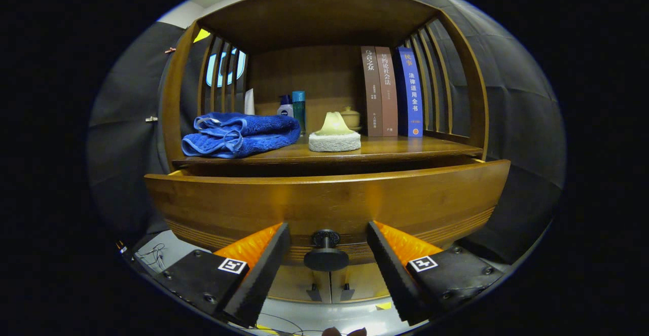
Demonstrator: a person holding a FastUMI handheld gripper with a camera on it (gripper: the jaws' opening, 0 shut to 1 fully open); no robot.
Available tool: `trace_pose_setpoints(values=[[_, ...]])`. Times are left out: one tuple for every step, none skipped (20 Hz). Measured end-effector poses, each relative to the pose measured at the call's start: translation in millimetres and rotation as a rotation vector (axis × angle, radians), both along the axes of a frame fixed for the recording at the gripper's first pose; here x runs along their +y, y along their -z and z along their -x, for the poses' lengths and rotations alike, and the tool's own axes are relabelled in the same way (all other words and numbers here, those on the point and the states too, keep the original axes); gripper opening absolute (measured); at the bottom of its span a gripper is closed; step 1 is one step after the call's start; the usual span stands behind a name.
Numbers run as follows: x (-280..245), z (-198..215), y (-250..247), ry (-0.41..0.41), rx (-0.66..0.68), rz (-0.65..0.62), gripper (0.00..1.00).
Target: Pull open the drawer, take out the items inside it, and place them on the countertop above the cabinet.
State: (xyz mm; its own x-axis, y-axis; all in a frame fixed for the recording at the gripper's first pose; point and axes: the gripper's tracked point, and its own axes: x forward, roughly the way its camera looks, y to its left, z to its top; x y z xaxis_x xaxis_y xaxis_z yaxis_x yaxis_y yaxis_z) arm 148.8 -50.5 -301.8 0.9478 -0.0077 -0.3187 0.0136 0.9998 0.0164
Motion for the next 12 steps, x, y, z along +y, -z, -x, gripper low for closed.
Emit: trace_pose_setpoints(values=[[0.7, -6.1, 0.6, 0.000, 0.002, 0.004, 1.00], [0.7, -12.6, 1.9, 0.000, 0.005, 0.008, 1.00], [1.2, -19.2, 2.6, -0.001, 0.007, 0.012, 1.00], [1.2, -25.2, 3.6, -0.001, 0.009, 0.016, 1.00], [1.4, -29.7, 4.3, -0.001, 0.011, 0.016, 1.00], [0.4, -32.2, 5.1, 0.000, 0.011, 0.015, 1.00], [1.1, -35.6, 6.6, 0.001, 0.013, 0.017, 1.00], [0.8, -38.0, 7.0, 0.003, 0.017, 0.017, 1.00], [1.7, -38.2, 7.6, 0.009, 0.017, 0.022, 1.00], [1.8, -40.0, 7.9, 0.010, 0.010, 0.026, 1.00], [2.1, -39.3, 8.9, 0.009, 0.006, 0.030, 1.00], [2.4, -39.1, 9.4, 0.007, 0.003, 0.034, 1.00]])
